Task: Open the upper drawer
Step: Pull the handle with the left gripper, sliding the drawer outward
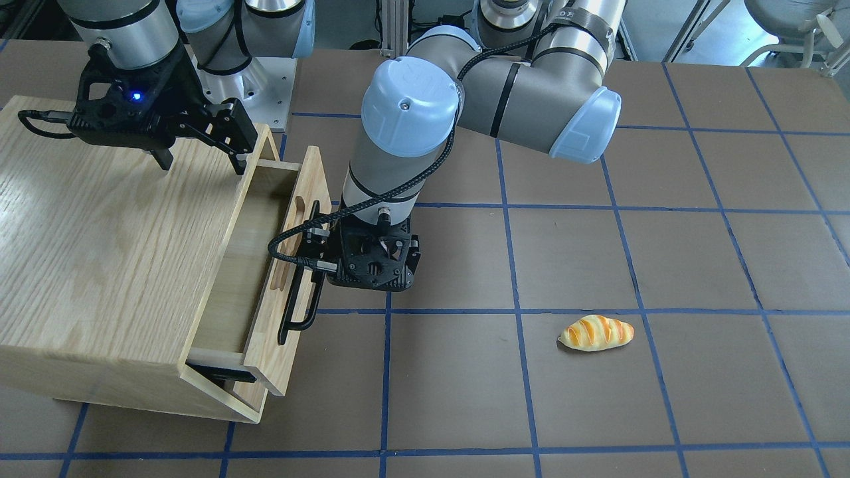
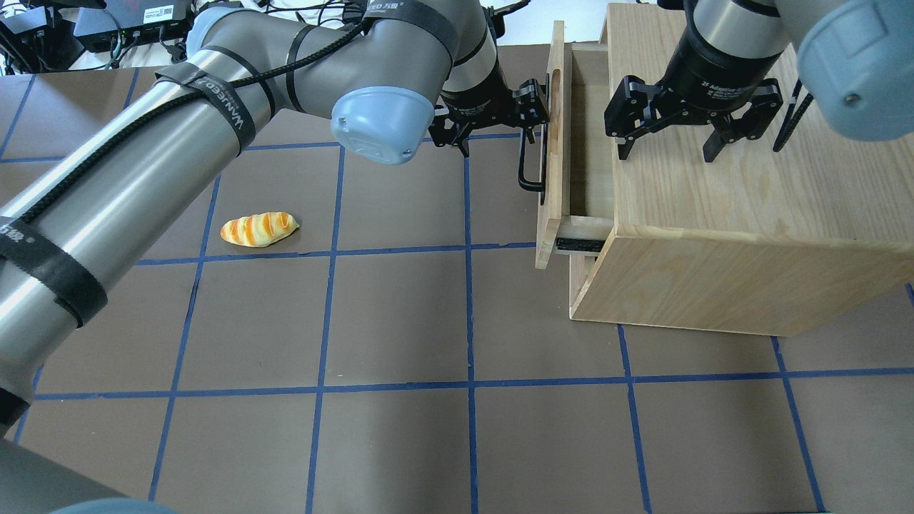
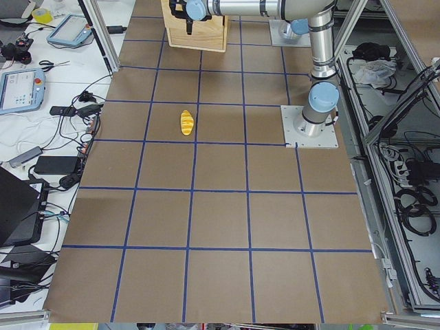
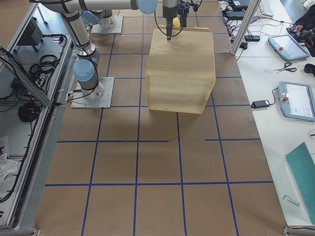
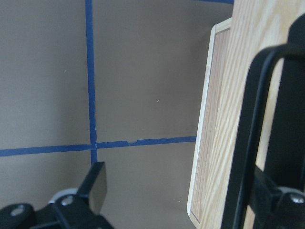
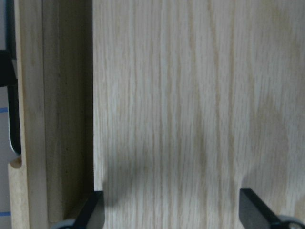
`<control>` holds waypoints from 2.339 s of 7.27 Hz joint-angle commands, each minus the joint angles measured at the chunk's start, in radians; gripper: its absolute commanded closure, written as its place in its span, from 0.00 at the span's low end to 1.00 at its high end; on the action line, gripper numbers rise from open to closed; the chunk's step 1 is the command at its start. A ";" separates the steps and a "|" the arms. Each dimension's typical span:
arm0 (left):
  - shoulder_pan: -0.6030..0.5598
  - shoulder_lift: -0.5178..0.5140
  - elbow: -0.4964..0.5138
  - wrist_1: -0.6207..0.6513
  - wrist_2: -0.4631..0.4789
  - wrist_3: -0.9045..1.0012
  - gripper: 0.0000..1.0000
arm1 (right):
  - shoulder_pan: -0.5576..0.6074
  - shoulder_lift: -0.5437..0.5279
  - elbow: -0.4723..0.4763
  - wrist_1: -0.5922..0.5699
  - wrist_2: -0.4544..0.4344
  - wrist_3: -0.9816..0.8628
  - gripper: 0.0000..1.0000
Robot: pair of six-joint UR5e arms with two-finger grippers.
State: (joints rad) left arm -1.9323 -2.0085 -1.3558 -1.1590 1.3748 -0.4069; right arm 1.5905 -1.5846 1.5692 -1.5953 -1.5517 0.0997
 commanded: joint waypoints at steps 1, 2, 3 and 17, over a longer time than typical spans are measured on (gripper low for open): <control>0.025 0.010 0.004 -0.025 0.001 0.028 0.00 | 0.000 0.000 0.000 0.000 0.001 0.000 0.00; 0.033 0.010 0.003 -0.025 0.007 0.036 0.00 | 0.000 0.000 0.000 0.000 -0.001 0.000 0.00; 0.033 0.008 0.000 -0.025 0.021 0.037 0.00 | 0.000 0.000 0.000 0.000 0.001 0.000 0.00; 0.156 0.016 0.006 -0.054 0.043 0.115 0.00 | 0.000 0.000 0.000 0.000 -0.001 0.000 0.00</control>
State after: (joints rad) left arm -1.7847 -1.9937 -1.3504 -1.2128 1.4174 -0.2922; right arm 1.5907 -1.5846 1.5693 -1.5953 -1.5516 0.0997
